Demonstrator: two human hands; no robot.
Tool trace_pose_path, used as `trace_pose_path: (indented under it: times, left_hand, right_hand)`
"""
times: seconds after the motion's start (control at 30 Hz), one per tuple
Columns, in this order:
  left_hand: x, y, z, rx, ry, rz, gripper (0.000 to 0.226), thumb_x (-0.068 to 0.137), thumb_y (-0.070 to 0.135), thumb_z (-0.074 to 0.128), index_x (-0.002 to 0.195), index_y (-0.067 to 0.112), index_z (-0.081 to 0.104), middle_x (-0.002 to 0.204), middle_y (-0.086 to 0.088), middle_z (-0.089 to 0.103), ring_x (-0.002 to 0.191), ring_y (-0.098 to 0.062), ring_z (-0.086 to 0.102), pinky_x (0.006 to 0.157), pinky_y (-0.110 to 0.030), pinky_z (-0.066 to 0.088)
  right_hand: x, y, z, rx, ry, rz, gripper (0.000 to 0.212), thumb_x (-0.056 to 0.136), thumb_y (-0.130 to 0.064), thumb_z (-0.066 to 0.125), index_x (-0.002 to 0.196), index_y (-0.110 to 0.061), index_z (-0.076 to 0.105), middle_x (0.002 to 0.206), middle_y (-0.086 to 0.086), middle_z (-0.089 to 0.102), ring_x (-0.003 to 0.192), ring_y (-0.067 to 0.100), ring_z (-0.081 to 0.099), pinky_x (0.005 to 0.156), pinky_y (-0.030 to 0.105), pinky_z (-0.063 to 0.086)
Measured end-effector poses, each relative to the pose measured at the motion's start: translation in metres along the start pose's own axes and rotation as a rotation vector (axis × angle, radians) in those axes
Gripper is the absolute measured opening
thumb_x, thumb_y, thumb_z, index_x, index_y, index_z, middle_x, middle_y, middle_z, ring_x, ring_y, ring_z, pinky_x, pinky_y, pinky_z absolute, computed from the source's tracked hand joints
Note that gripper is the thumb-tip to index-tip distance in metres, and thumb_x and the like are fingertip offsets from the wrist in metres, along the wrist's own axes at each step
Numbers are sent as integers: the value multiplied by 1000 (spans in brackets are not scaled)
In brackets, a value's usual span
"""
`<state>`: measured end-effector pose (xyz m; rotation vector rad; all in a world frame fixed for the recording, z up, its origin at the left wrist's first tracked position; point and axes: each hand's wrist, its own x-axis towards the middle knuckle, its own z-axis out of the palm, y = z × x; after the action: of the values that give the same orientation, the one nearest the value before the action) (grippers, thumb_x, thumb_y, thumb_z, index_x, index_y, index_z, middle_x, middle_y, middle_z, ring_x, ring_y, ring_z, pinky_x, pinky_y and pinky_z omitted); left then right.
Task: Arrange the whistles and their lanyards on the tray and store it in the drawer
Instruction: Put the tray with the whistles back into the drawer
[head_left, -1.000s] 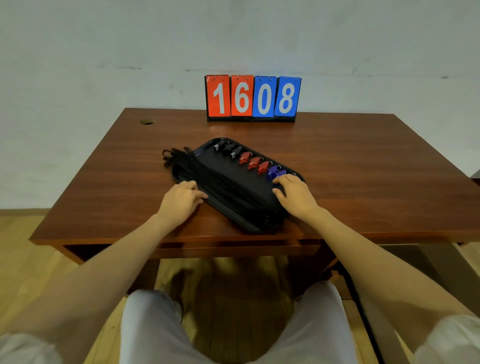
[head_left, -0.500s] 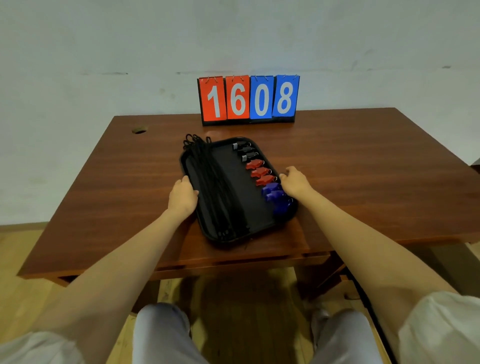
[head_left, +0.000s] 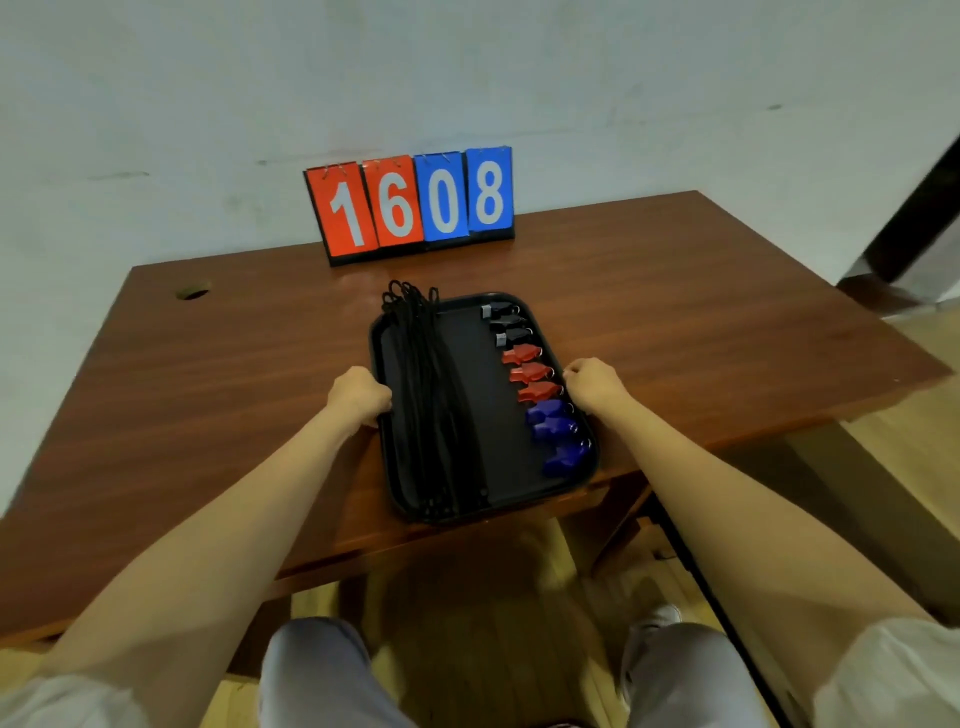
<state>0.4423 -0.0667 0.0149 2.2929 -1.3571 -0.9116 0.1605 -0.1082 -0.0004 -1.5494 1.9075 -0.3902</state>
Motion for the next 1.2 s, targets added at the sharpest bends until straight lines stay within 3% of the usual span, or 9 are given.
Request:
trace_pose_path:
  times: [0.1, 0.2, 0.4, 0.53, 0.73, 0.87, 0.93, 1.07, 1.2]
  left_hand:
    - [-13, 15, 19, -46, -38, 33, 14, 92, 2, 49, 81, 3, 58, 90, -19, 66, 73, -32, 66, 57, -33, 56]
    - [-32, 25, 37, -126, -73, 41, 8, 92, 2, 53, 98, 0, 58, 104, -24, 67, 73, -33, 67, 64, -37, 59]
    - [-76, 43, 78, -223, -132, 105, 32, 92, 0, 53, 124, -5, 53, 118, -20, 62, 82, -28, 64, 78, -37, 57]
    - [-105, 65, 107, -284, -178, 157, 45, 93, -2, 52, 136, -5, 41, 125, -17, 58, 89, -26, 64, 76, -35, 56]
    - [-147, 117, 155, -334, -286, 299, 37, 92, 0, 53, 129, 0, 48, 112, -18, 65, 88, -26, 66, 74, -36, 57]
    - [-185, 149, 192, -350, -403, 384, 25, 91, 0, 56, 114, 7, 51, 112, -17, 64, 91, -26, 66, 79, -36, 57]
    - [-204, 159, 211, -337, -463, 426, 19, 90, 0, 58, 102, 11, 48, 110, -16, 64, 89, -25, 65, 79, -34, 56]
    - [-231, 167, 249, -285, -555, 479, 24, 86, 5, 65, 102, 10, 47, 108, -16, 65, 85, -25, 68, 70, -30, 59]
    - [-255, 166, 282, -269, -666, 473, 28, 84, 5, 69, 99, 12, 46, 109, -18, 64, 74, -20, 68, 61, -23, 58]
  right_hand:
    - [-8, 27, -16, -13, 48, 26, 32, 99, -16, 40, 115, -1, 63, 118, 18, 63, 100, 33, 62, 88, 40, 53]
    - [-19, 51, -32, -15, 79, 68, 33, 98, -21, 42, 117, -2, 63, 116, 18, 64, 99, 34, 63, 84, 38, 51]
    - [-50, 99, -58, 66, 144, 93, 35, 98, -17, 42, 128, -9, 57, 127, 13, 61, 112, 28, 59, 95, 37, 47]
    - [-75, 142, -83, 104, 217, 131, 34, 98, -16, 43, 128, -10, 57, 126, 11, 61, 107, 26, 61, 91, 36, 50]
    - [-121, 212, -137, 168, 413, 173, 35, 97, -13, 41, 128, -11, 58, 131, 12, 58, 107, 30, 61, 90, 36, 49]
    - [-154, 263, -169, 222, 486, 273, 37, 97, -10, 38, 127, -12, 58, 93, 8, 60, 57, 19, 51, 50, 26, 38]
    - [-173, 285, -181, 254, 515, 335, 36, 97, -7, 36, 123, -14, 61, 77, 6, 59, 52, 18, 47, 46, 26, 34]
    - [-205, 328, -193, 369, 553, 432, 37, 95, -6, 35, 119, -14, 63, 94, 7, 66, 75, 27, 66, 66, 38, 57]
    - [-218, 380, -193, 472, 548, 531, 37, 89, -1, 37, 108, -13, 66, 89, 14, 71, 81, 34, 70, 75, 53, 58]
